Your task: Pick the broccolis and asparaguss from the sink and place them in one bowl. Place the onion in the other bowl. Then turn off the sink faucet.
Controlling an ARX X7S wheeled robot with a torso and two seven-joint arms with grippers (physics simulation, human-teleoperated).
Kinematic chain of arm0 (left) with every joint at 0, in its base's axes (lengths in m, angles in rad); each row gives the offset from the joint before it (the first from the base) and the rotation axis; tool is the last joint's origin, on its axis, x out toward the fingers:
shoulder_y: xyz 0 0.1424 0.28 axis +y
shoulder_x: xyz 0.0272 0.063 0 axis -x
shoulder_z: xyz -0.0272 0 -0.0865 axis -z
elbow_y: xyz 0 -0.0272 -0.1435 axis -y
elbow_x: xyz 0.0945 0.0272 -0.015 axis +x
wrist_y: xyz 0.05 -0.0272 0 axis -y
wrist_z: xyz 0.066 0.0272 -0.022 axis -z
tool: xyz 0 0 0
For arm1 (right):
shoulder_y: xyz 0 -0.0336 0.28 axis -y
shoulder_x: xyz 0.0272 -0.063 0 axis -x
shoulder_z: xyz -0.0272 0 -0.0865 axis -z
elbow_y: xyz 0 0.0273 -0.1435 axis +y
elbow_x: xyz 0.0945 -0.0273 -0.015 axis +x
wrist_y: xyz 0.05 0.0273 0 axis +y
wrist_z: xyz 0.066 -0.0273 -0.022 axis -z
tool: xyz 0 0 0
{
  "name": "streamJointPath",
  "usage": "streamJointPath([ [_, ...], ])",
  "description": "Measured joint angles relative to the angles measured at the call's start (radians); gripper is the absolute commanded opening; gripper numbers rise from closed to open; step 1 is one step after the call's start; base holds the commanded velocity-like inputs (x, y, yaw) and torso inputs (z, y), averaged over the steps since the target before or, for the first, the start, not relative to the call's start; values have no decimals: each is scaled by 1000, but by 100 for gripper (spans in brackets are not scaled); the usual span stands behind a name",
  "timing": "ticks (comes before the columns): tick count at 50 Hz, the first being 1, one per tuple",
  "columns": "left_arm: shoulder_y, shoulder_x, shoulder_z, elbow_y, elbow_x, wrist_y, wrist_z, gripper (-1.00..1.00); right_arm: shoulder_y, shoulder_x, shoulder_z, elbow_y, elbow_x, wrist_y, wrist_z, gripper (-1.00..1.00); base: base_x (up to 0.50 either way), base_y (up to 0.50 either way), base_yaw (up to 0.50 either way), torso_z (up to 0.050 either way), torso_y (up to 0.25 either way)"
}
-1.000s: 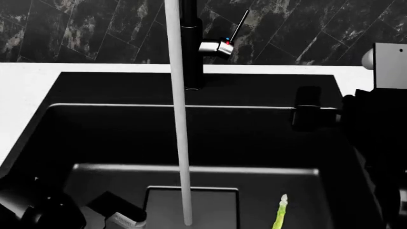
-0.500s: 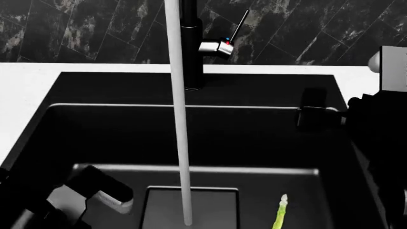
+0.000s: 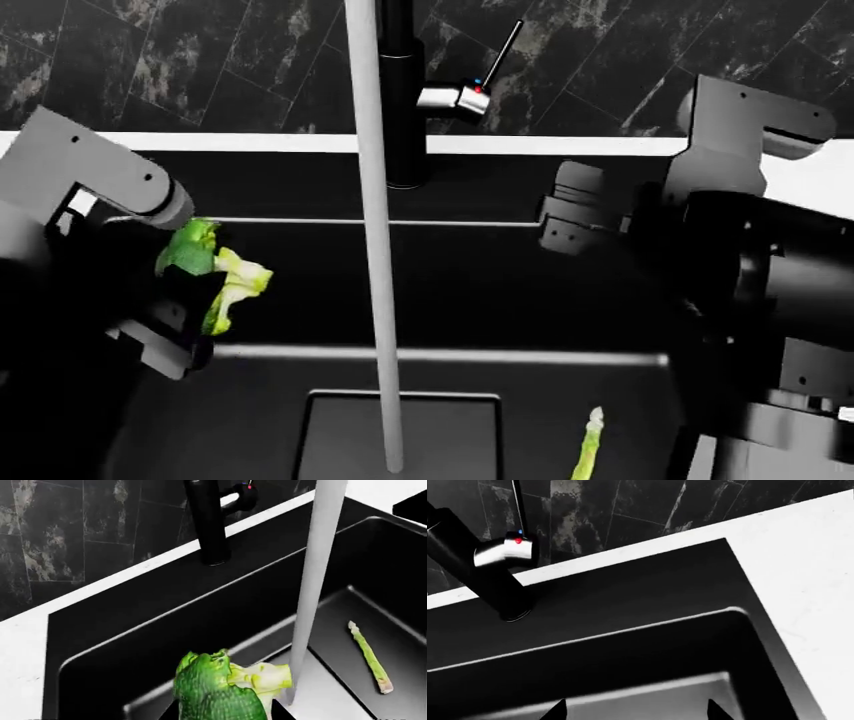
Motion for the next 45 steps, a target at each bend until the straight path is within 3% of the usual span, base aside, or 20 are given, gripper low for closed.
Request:
streamJointPath([
  [7,16,-38,-65,86,7,82,-38,-100,94,-46,60,301,-29,-145,73,100,0,0,0,0,0],
  [17,48,-52,-118,125,39,181,-49,-100,174,-105,23,587,-132,-224,123,100,0,0,0,0,0],
  [33,76,-70,-161,149,113,296,-24,-100,145,-149,-29,721,-219,-233,167,100,0,0,0,0,0],
  [45,77,-79,-188,145,85,311,-54,-100,114,-149,-8,744,-224,-245,164,100,0,0,0,0,0],
])
